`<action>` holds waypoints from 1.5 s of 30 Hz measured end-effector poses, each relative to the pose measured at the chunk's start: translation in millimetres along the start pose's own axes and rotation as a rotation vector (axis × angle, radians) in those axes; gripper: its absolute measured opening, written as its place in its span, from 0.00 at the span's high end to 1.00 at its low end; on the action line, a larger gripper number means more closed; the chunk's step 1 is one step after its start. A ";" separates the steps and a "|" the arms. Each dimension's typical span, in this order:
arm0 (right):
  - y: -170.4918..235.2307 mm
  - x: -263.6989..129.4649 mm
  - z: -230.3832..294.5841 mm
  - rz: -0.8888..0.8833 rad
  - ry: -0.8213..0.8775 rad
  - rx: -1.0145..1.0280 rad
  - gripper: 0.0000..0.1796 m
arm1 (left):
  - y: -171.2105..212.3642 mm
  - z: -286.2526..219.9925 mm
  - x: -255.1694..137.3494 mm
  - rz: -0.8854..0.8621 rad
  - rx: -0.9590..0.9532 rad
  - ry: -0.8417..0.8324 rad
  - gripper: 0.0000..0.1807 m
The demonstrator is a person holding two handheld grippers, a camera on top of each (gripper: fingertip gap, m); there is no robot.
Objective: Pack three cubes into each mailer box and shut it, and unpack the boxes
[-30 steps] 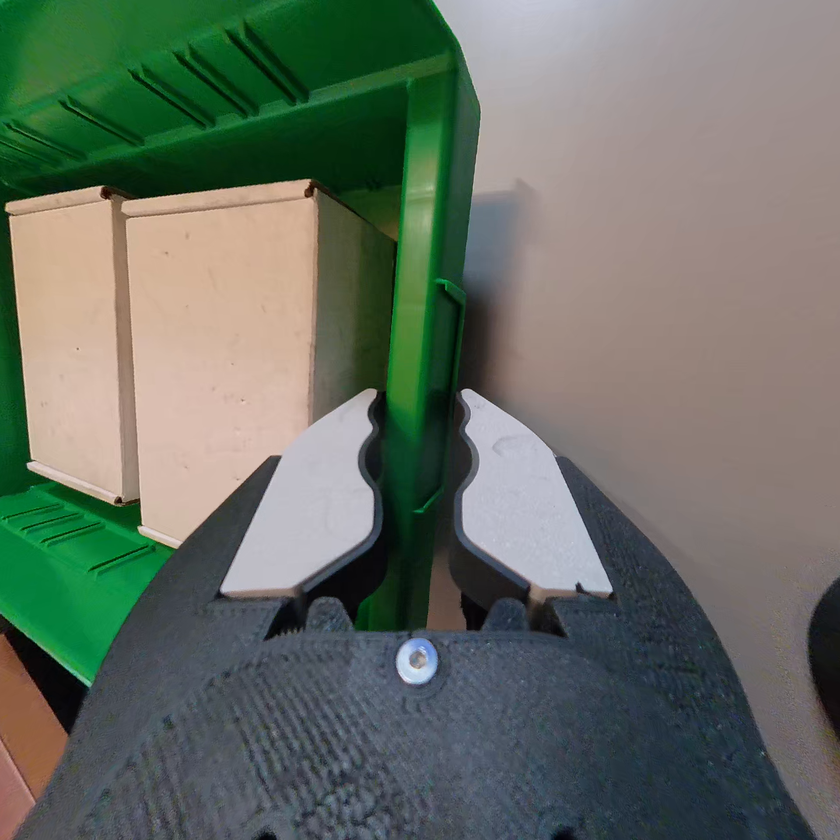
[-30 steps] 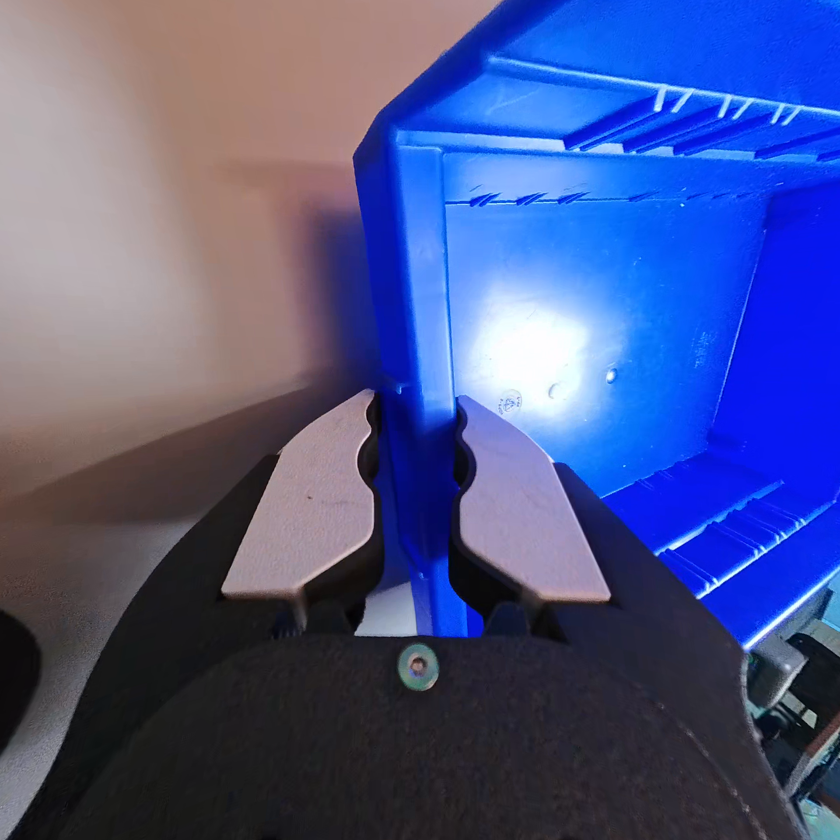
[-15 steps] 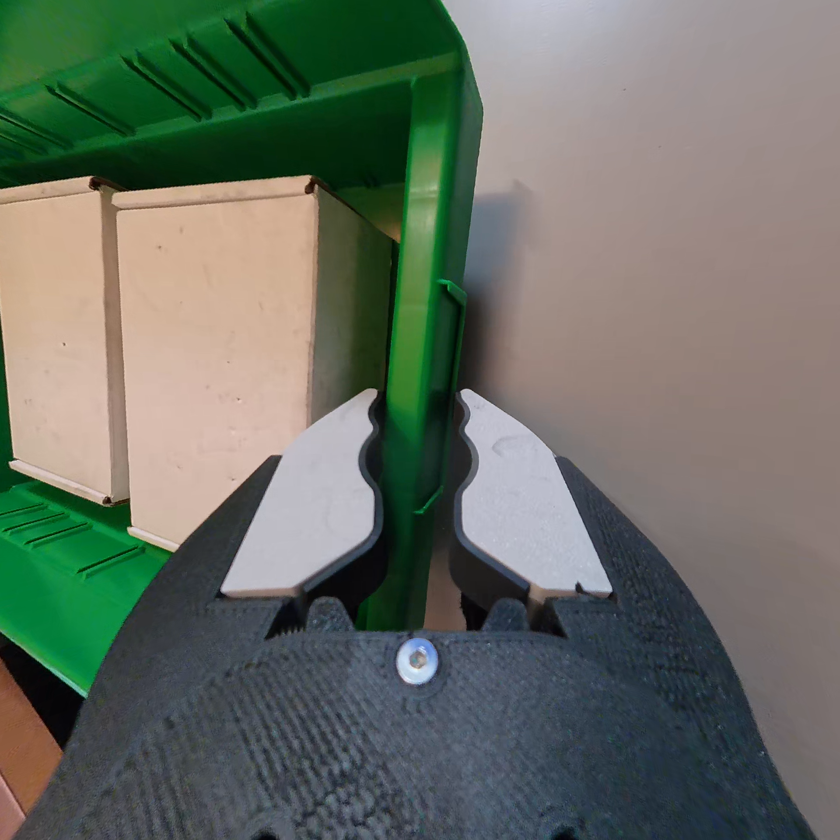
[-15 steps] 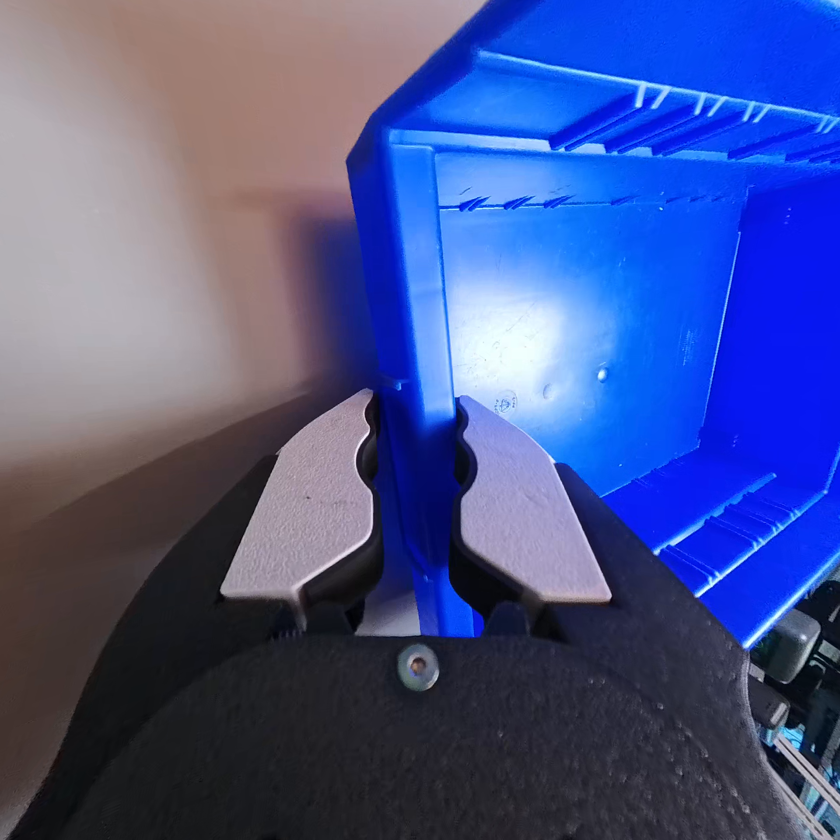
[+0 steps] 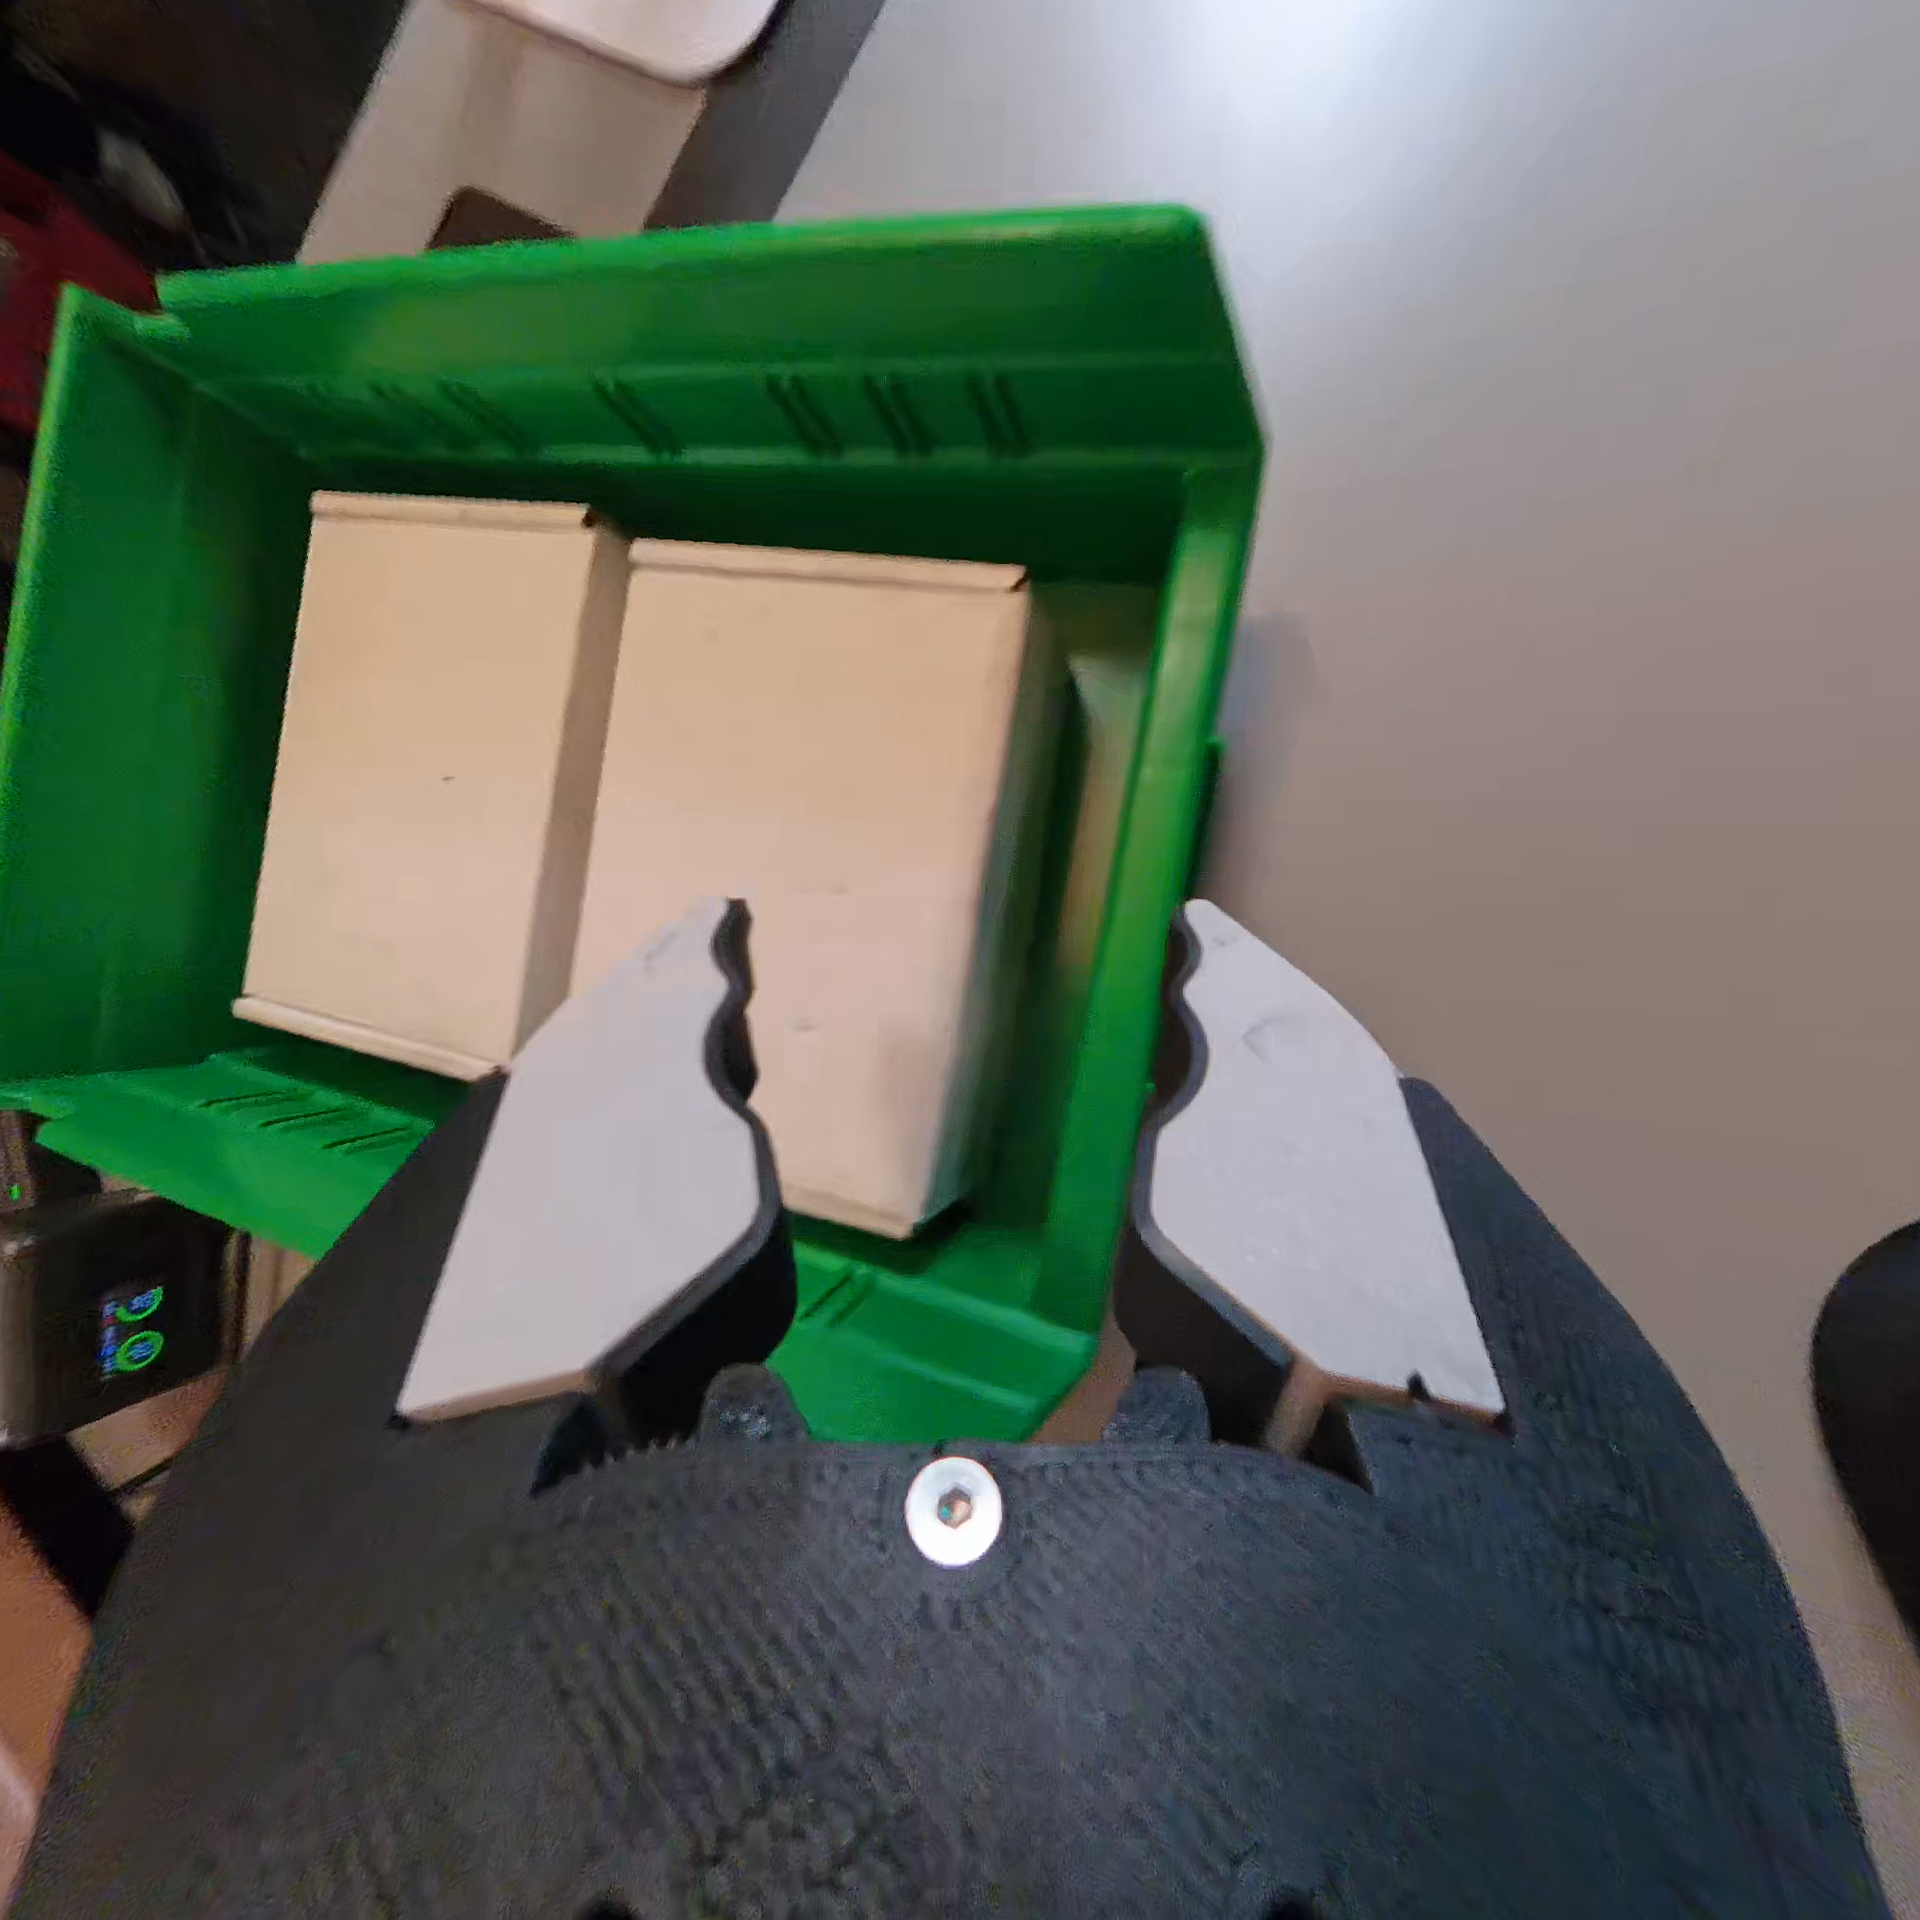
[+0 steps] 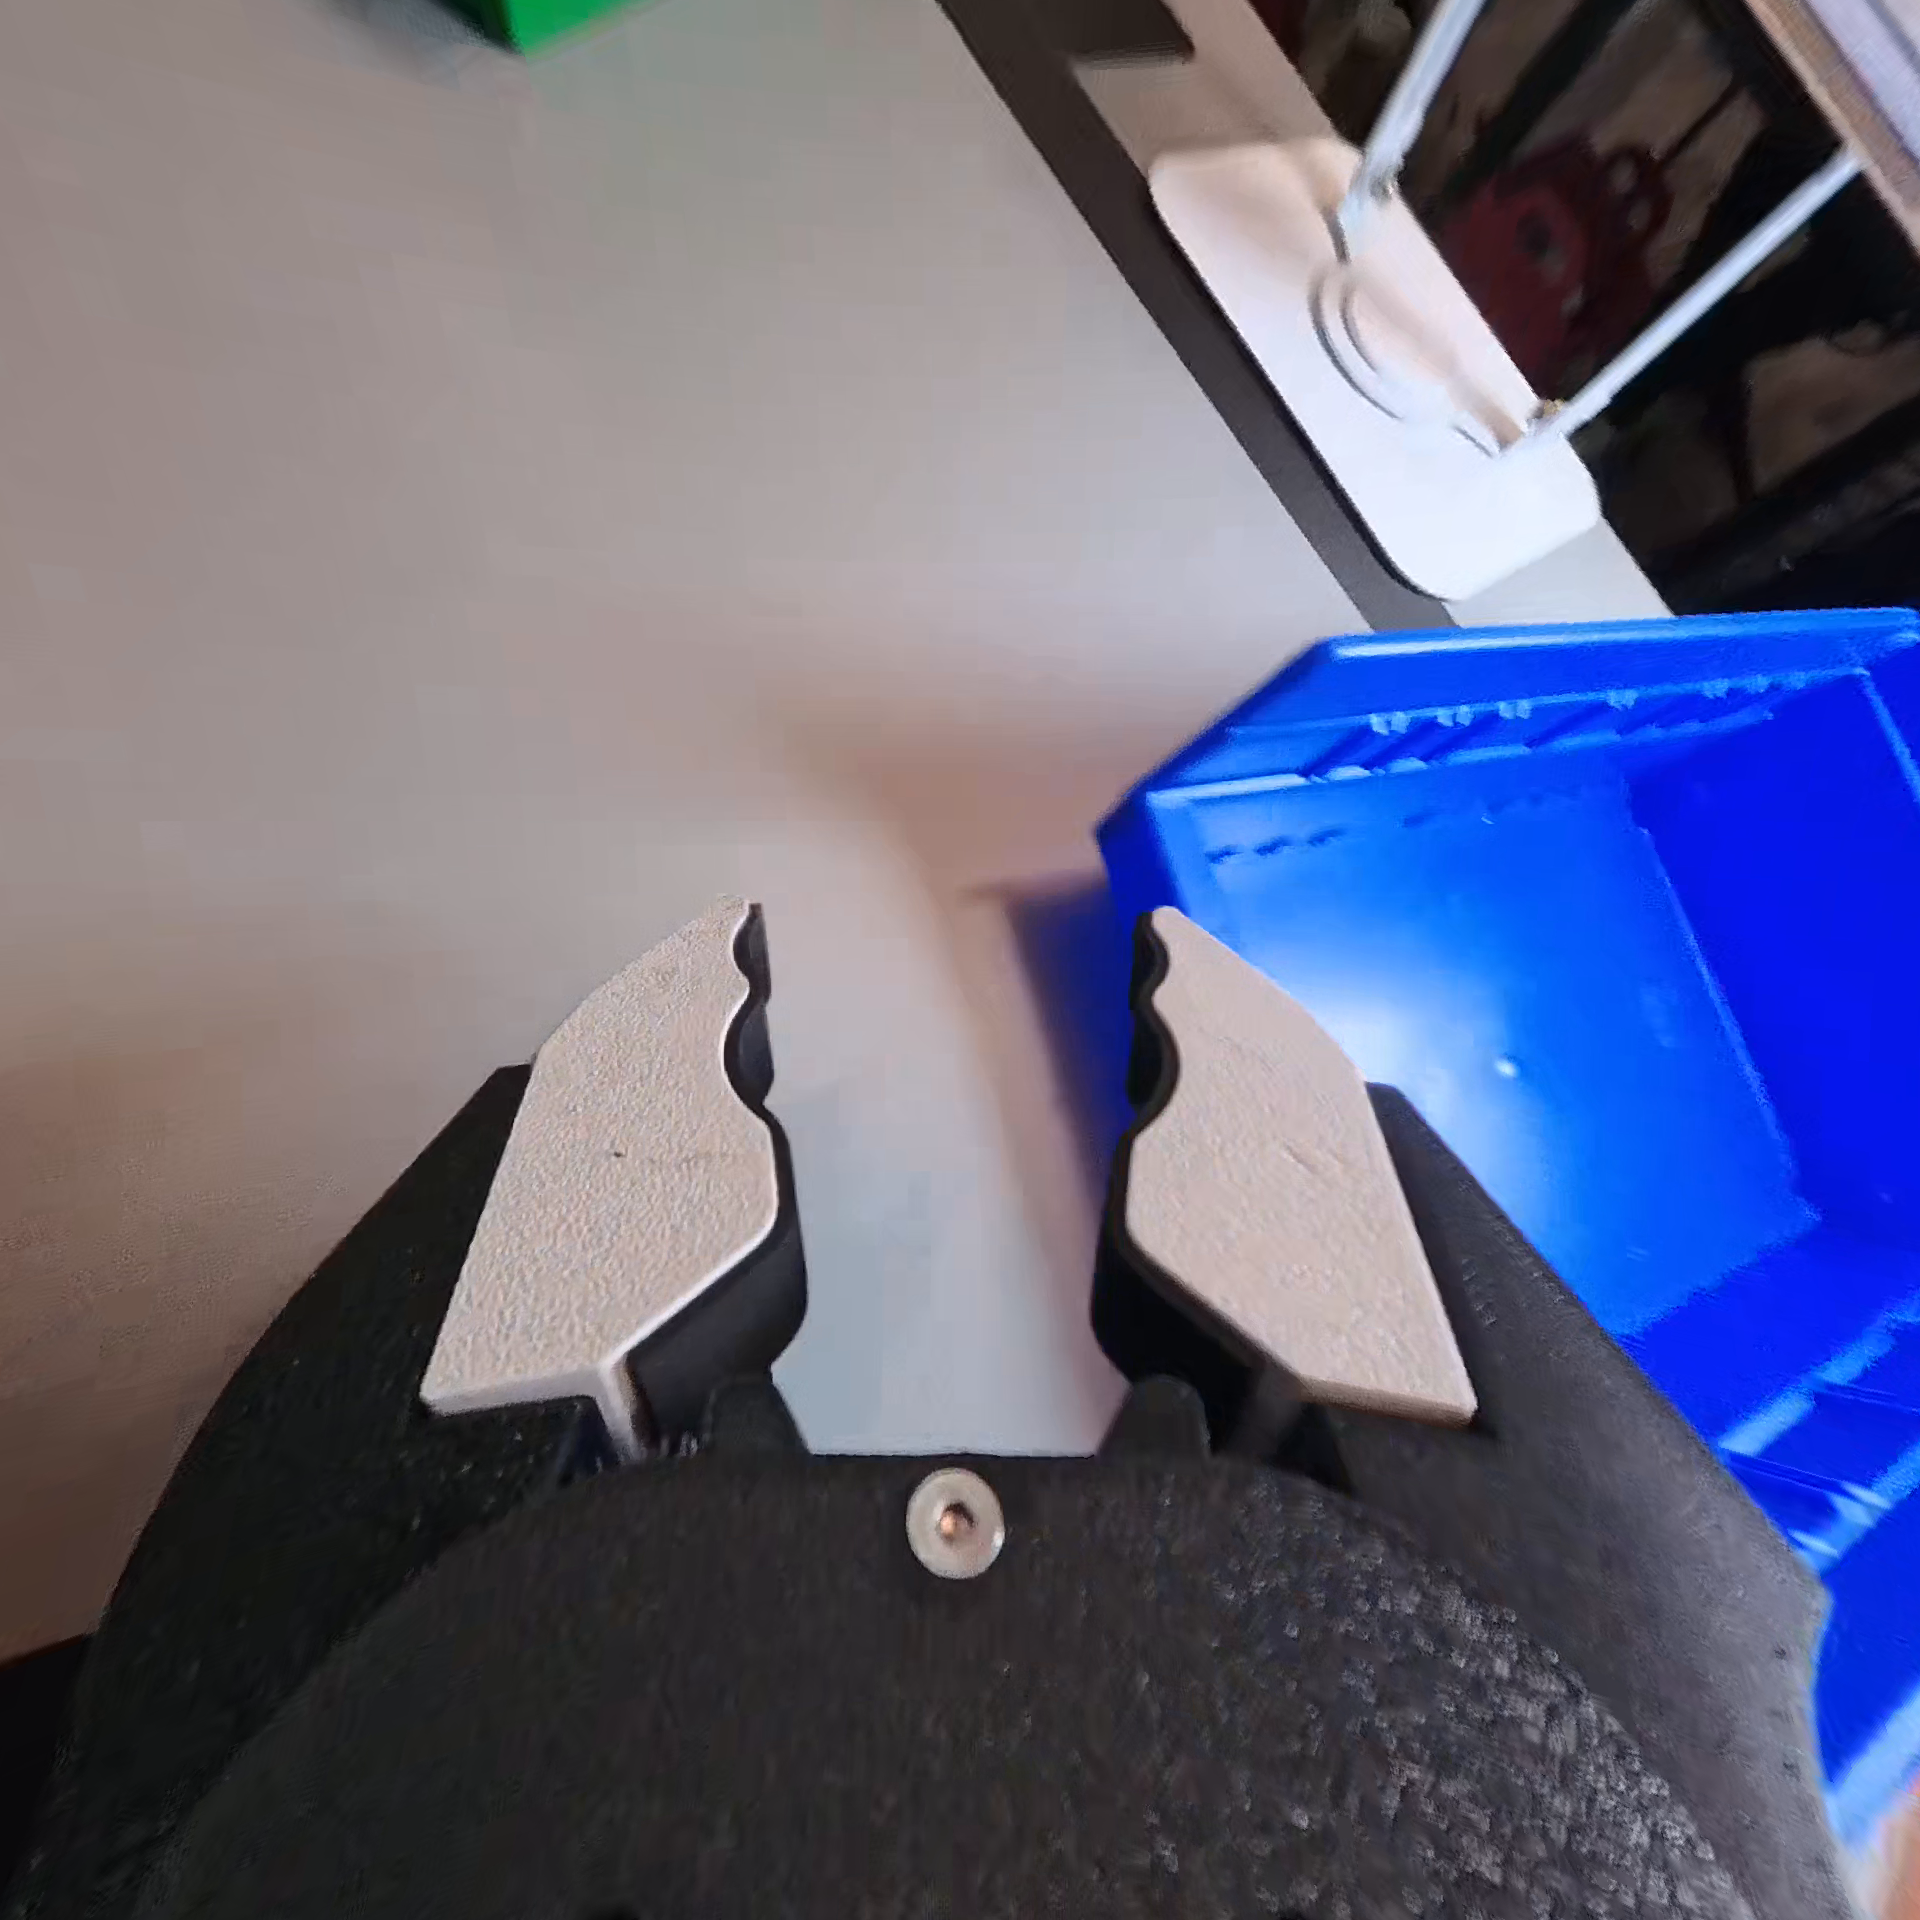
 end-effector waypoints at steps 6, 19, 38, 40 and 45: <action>-0.1 -26.4 55.4 -0.221 -0.185 0.166 0.64 | 26.5 36.8 19.0 0.212 -0.006 0.168 0.48; 28.6 -17.6 55.3 -0.214 -0.236 0.284 0.65 | 48.1 43.4 64.3 0.436 0.030 0.336 0.32; 25.0 -29.3 55.9 -0.284 -0.204 0.254 0.68 | 1.0 66.5 4.3 0.337 0.118 0.174 0.32; 22.5 -30.1 58.0 -0.295 -0.199 0.243 0.68 | -23.0 66.9 -17.6 0.265 0.141 0.133 0.32; 12.5 -31.2 66.8 -0.325 -0.200 0.216 0.68 | -92.3 20.7 -53.1 0.061 0.244 0.136 0.32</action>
Point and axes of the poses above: each gripper's, where its closed fingertips meet, x out along the fingers, y out of its underside, z = x × y across the jaws, the point moved 2 cm from there along -x, back along the fingers, and after that the axes turned 11 degrees about x, right-handed, at the moved point
